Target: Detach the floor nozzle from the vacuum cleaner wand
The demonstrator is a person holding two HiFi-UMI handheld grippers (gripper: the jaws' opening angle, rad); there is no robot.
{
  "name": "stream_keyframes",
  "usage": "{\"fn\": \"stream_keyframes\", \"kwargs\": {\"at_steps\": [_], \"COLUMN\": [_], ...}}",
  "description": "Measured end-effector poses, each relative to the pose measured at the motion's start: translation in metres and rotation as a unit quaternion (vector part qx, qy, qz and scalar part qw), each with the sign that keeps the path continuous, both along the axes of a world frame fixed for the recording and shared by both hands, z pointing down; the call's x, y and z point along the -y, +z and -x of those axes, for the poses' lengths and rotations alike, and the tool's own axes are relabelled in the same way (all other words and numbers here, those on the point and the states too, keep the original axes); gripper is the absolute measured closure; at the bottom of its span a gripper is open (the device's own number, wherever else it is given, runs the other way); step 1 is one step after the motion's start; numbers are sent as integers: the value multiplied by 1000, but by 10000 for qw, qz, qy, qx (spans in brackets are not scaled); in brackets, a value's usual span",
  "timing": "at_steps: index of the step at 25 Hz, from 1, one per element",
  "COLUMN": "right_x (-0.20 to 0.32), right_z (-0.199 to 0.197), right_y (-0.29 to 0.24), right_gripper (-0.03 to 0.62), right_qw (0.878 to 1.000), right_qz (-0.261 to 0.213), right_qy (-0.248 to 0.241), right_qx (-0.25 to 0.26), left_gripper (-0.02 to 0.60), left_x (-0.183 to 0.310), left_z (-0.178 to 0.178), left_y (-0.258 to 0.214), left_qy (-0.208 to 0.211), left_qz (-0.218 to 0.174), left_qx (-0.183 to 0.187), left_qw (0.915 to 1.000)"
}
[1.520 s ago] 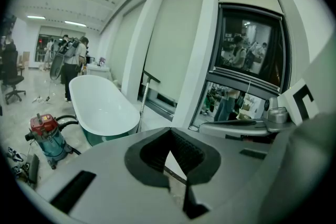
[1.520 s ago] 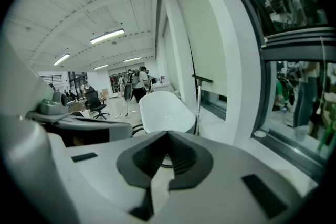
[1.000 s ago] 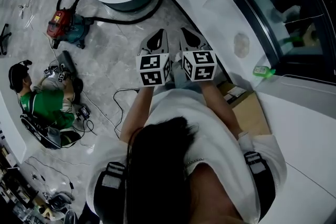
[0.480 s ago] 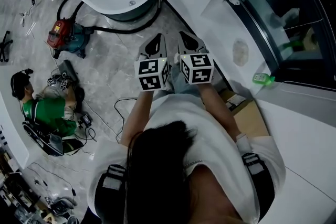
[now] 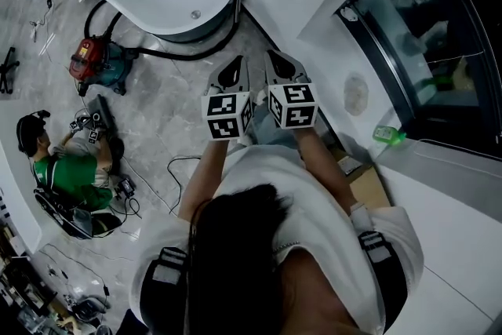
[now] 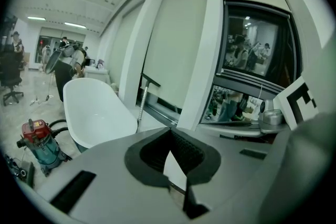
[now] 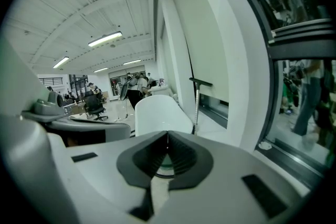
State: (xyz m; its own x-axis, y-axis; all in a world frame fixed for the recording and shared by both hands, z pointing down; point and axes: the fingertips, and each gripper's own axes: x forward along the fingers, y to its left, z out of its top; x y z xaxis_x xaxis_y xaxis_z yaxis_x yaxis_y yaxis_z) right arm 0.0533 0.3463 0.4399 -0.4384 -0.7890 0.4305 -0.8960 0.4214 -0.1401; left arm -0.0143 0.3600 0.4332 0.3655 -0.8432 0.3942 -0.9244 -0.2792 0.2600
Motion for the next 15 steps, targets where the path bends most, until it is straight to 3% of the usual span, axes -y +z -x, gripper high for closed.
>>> {"fn": "stream_keyframes", "kwargs": {"at_steps": [15], "right_x": [79], "right_z": [-12], "right_y": [4], "right_gripper": [579], "right_qw": [9997], "right_qz": [126], "right_qy": [-214], "right_qx": [-14], "left_gripper": [578], "left_x": [81], "left_z": [-16], "left_y": [0], "left_qy": [-83], "left_qz": [126], "left_qx": [-42], "left_qw": [9999]}}
